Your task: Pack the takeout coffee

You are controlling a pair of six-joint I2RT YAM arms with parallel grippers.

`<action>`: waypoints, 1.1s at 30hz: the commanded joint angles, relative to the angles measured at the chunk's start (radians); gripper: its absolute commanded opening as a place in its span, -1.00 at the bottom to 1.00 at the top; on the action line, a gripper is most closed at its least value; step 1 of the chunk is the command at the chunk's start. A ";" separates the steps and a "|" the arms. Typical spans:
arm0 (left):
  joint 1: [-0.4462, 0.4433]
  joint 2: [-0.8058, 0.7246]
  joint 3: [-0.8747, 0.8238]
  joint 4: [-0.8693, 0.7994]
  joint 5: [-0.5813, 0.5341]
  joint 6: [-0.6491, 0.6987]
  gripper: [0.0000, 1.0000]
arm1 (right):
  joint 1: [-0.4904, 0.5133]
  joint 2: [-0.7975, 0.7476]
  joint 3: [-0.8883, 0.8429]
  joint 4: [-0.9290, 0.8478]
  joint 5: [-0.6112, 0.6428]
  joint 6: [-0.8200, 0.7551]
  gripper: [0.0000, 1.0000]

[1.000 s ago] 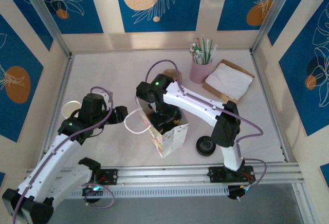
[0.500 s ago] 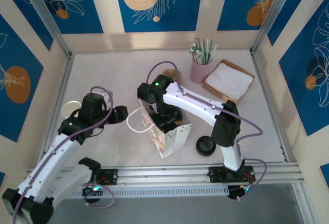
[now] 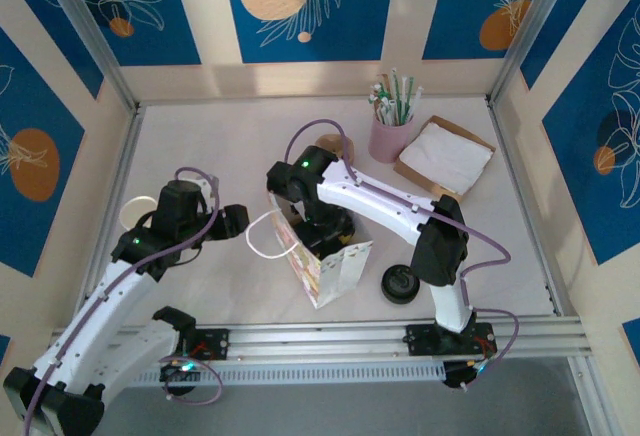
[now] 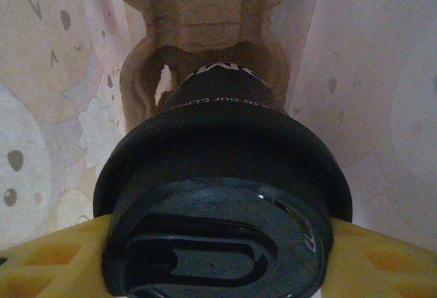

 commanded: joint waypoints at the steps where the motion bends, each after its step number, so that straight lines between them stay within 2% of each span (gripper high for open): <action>1: 0.007 -0.002 0.025 -0.004 0.014 0.013 0.45 | -0.004 -0.013 -0.016 -0.013 -0.035 -0.013 0.27; 33: 0.007 -0.002 0.030 -0.009 0.014 0.009 0.44 | 0.007 -0.039 -0.013 0.010 -0.019 -0.016 0.27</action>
